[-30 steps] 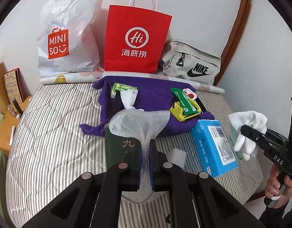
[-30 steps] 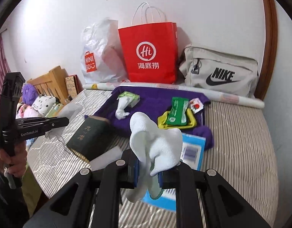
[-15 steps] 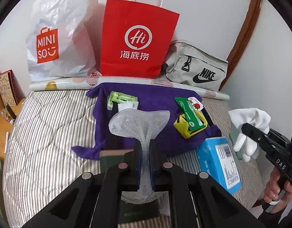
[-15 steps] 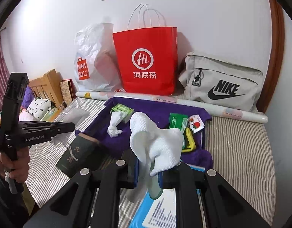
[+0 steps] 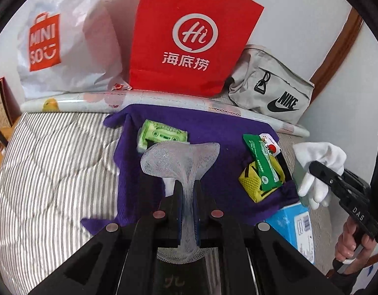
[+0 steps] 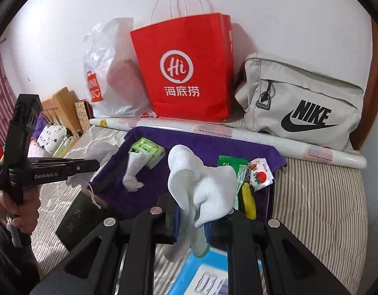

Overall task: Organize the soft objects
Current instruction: 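Carry the gloves toward the yellow bag with right while left carries the mesh bag to the towel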

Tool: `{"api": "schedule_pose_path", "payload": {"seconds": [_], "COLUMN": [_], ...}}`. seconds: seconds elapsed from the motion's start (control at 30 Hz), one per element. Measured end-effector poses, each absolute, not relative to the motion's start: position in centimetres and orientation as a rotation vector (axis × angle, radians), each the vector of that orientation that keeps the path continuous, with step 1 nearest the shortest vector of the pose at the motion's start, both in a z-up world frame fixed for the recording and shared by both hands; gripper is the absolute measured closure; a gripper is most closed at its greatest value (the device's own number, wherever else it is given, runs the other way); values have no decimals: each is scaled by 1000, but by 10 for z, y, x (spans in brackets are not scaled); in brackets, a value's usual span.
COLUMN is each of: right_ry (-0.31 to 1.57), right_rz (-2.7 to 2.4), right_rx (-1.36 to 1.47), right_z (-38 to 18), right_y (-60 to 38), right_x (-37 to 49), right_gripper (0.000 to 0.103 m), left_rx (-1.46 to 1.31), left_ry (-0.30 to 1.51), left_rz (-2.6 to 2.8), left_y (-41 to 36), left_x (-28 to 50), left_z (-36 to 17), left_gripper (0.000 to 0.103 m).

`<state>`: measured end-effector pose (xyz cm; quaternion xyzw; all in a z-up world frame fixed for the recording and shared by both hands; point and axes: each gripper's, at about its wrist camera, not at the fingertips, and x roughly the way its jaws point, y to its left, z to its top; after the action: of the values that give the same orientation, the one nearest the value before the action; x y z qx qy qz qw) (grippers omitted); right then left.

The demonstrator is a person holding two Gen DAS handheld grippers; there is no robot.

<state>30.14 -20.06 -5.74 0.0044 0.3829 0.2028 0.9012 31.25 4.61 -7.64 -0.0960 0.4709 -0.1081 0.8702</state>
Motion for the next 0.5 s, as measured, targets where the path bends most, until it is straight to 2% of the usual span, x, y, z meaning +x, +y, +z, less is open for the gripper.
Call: {"api": "schedule_pose_path", "payload": {"seconds": [0.5], "right_ry": [926], "right_rz": [456], "right_rx": [-18], "right_z": [-96], "right_y": [-189], "right_x": [370], "right_gripper": [88], "left_rx": [-190], "left_ry": [1054], "left_rz": [-247], "left_y": [32], "left_x": [365], "left_z": [-102], "left_gripper": [95]}}
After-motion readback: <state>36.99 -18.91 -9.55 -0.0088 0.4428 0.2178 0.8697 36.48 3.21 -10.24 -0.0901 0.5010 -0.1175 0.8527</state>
